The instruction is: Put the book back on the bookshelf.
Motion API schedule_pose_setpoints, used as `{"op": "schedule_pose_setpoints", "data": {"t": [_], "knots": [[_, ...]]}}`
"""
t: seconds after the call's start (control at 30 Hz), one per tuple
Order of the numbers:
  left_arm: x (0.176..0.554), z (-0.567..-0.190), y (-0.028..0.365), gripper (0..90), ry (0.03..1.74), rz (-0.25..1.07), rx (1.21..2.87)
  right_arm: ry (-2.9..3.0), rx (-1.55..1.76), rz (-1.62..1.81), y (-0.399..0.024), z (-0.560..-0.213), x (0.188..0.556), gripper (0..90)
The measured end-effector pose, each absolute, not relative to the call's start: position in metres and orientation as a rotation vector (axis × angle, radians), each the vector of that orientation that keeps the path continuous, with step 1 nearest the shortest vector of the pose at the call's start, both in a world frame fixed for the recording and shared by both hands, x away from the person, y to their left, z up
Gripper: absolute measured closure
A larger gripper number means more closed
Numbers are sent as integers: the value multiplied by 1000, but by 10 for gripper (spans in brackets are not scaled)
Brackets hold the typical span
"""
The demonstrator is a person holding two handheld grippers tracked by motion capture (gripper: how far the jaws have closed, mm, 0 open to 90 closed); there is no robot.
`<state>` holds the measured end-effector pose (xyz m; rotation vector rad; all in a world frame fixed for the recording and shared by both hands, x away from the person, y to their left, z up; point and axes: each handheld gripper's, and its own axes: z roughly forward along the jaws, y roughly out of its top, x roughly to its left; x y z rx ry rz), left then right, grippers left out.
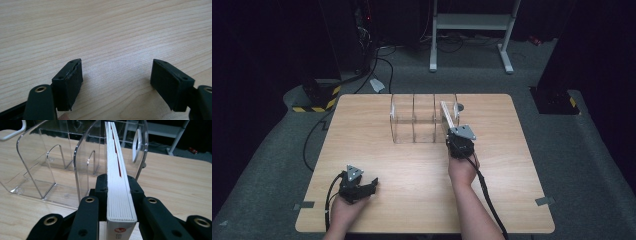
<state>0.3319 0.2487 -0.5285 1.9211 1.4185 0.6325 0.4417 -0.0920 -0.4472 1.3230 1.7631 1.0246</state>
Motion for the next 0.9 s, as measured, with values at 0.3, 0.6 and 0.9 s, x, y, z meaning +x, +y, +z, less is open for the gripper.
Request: {"op": "schedule_pose_setpoints", "data": {"t": [0.3, 0.6, 0.9], "knots": [[332, -529, 249, 259, 1418, 633, 1921, 1714, 1335, 1025, -93, -441, 452, 754], [332, -529, 249, 259, 1419, 632, 1920, 1707, 1351, 1018, -91, -446, 459, 753], [332, -529, 249, 260, 1419, 632, 1920, 1707, 1371, 1009, -89, -451, 461, 752]]}}
